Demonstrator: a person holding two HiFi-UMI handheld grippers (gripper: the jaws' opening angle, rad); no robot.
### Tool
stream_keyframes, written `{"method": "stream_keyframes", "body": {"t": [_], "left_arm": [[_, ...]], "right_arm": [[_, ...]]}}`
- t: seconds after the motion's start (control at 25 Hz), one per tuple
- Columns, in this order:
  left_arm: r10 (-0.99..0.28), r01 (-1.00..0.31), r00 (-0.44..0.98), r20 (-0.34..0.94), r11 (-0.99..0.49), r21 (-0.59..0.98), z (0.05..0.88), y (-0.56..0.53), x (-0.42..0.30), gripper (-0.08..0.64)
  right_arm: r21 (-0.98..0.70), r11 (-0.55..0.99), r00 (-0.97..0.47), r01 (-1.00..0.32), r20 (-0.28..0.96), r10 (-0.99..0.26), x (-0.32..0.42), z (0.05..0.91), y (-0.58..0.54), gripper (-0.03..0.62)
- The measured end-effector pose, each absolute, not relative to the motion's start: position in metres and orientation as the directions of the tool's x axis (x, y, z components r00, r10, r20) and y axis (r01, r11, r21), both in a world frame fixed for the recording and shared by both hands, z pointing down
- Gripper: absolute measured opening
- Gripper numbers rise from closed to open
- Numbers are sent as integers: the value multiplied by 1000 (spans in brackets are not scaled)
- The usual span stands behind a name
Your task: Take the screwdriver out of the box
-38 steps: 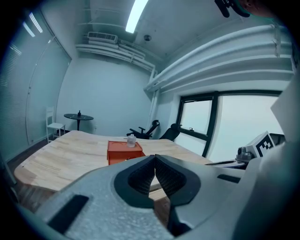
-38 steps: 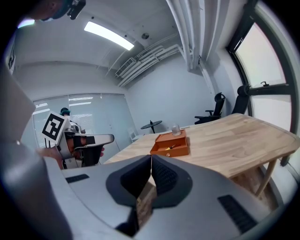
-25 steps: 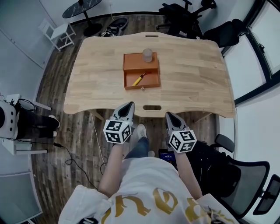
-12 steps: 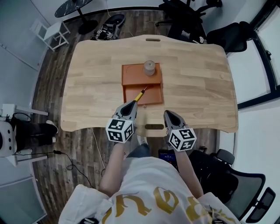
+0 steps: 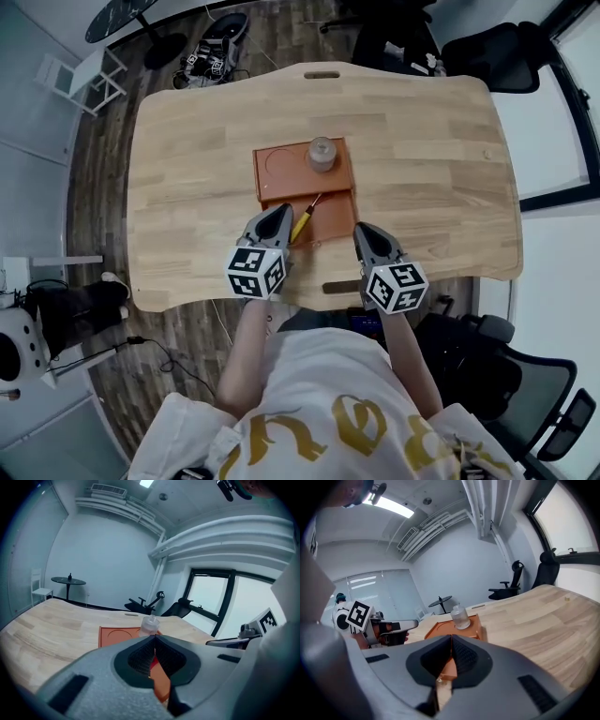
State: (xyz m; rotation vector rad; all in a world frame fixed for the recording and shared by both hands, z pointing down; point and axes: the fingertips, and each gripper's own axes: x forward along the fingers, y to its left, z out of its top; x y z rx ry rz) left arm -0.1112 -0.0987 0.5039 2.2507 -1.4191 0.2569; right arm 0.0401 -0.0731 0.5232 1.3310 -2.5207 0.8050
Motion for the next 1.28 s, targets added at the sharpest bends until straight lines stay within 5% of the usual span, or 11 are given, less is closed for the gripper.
{"method": "stream_keyframes", "body": {"t": [1.28], "left_arm": [[-778, -882, 469, 417, -386, 272, 514, -134, -95, 11]], "right_arm": [[-355, 457, -576, -816, 427, -697, 56, 537, -99, 12]]}}
